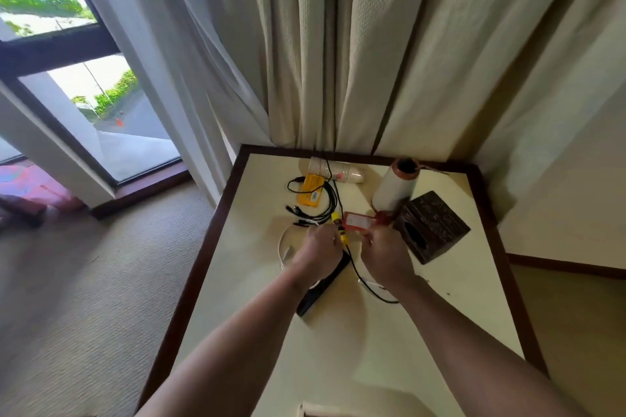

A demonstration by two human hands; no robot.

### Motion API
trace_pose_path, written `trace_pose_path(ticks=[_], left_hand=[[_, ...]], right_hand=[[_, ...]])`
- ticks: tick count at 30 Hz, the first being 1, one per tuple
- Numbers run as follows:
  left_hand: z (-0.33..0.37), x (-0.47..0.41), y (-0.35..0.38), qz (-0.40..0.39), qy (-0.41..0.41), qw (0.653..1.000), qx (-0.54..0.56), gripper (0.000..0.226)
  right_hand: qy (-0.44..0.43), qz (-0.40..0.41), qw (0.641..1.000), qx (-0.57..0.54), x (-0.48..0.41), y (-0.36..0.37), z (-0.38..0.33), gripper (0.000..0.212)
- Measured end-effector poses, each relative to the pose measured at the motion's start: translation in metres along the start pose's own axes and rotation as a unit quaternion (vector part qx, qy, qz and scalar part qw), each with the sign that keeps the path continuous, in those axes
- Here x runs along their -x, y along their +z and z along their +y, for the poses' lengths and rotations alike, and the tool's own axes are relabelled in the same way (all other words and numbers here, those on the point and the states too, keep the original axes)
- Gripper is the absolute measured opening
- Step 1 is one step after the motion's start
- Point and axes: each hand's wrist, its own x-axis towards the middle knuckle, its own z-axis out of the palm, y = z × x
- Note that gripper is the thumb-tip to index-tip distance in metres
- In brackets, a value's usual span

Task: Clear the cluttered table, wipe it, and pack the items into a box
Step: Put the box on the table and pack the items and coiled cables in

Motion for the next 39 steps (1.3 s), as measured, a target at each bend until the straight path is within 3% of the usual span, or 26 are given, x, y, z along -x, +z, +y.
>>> trace_pose_path(ticks=[2,5,7,10,15,19,24,27,32,35,39], left_hand=[[0.005,-0.022,0.007,0.001,-0.007,0.999,0.036,0.020],[0.004,-0.055,0.022,-0.021,-0.059,0.996,0.058,0.022],[0.000,-0.073,0.033,-0.052,-0.100,0.992,0.049,0.007],[0.000,-0.084,0.040,-0.060,-0.137,0.988,0.039,0.040],[-0.005,-0.090,0.046,-0.052,-0.166,0.982,0.076,0.061],[-0.003,-0.085,0.040,-0.020,-0.150,0.980,0.130,0.065],[0.018,-0.060,0.017,0.034,-0.091,0.972,0.212,0.066],[0.036,-0.031,0.003,0.068,-0.064,0.969,0.227,0.058],[0.062,0.048,-0.018,0.137,-0.027,0.951,0.276,0.021],[0.074,0.112,-0.013,0.113,0.028,0.953,0.281,0.015],[0.079,0.191,0.018,0.035,0.102,0.976,0.188,0.016]], right_hand=[[-0.045,-0.023,0.998,0.039,-0.025,0.012,0.004,0.040],[-0.072,-0.043,0.985,0.153,-0.052,0.019,0.005,0.017],[-0.067,-0.056,0.971,0.224,-0.060,0.027,0.006,0.011],[-0.039,-0.082,0.956,0.277,-0.067,0.036,0.011,0.018],[-0.057,-0.042,0.958,0.279,-0.078,0.043,0.028,0.015],[-0.069,0.007,0.979,0.193,-0.084,0.036,0.032,0.013],[-0.074,0.103,0.990,-0.065,-0.052,-0.007,0.012,0.025],[-0.057,0.138,0.977,-0.152,-0.008,-0.040,0.004,0.029],[0.015,0.169,0.954,-0.248,0.089,-0.079,0.020,0.019],[0.056,0.194,0.947,-0.251,0.152,-0.081,0.048,0.010],[0.105,0.154,0.949,-0.256,0.220,-0.065,0.079,0.024]])
